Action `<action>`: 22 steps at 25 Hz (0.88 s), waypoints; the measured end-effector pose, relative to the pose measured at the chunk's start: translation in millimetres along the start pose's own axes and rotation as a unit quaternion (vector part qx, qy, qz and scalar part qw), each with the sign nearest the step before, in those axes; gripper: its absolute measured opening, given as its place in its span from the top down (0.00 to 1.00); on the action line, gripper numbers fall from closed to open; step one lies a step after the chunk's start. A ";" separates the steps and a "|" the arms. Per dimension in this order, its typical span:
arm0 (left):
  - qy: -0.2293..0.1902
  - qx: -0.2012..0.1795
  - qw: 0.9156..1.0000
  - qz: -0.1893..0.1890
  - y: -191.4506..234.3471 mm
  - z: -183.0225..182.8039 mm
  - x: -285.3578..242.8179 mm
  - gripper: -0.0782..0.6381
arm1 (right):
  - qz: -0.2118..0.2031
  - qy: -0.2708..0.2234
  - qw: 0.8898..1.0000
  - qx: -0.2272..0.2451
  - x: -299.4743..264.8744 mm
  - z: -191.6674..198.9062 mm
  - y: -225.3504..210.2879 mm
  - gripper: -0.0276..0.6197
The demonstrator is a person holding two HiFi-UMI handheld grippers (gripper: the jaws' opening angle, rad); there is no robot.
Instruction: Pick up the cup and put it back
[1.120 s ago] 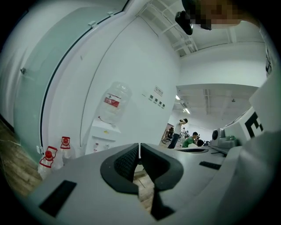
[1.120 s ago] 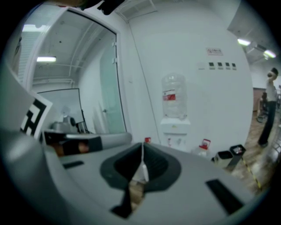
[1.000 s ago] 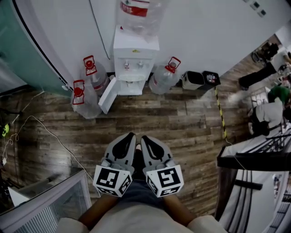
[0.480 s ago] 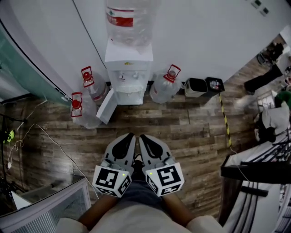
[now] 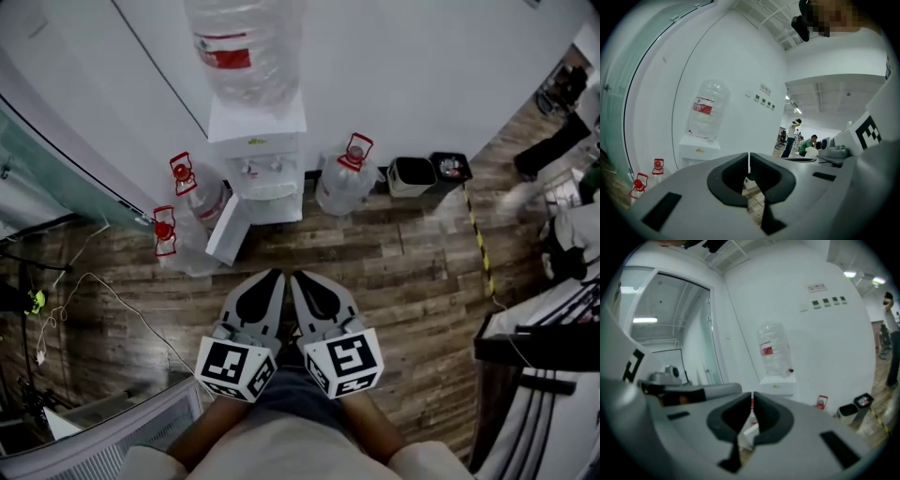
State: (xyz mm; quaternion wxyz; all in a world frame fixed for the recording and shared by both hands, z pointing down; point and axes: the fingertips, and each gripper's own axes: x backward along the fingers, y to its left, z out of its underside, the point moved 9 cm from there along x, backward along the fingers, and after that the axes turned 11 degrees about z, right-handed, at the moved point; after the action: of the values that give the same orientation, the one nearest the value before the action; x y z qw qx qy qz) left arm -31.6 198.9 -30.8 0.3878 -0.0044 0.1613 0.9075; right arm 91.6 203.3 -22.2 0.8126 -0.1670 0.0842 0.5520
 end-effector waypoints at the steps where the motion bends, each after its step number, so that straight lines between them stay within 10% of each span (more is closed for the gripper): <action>1: 0.001 0.000 1.000 0.000 1.3 -0.2 -2.2 0.88 | 0.001 0.000 1.000 -0.001 -1.6 -0.9 -1.8 0.92; 22: 0.005 0.051 0.999 -0.008 98.5 5.4 -52.0 0.88 | -0.010 0.057 0.998 0.039 -107.5 -7.3 -5.7 0.92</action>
State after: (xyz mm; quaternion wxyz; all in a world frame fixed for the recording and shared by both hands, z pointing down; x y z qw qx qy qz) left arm -64.1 100.3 9.8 0.3936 0.0097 0.2092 0.8951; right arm 56.8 105.3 6.5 0.8180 -0.1670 0.1503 0.5295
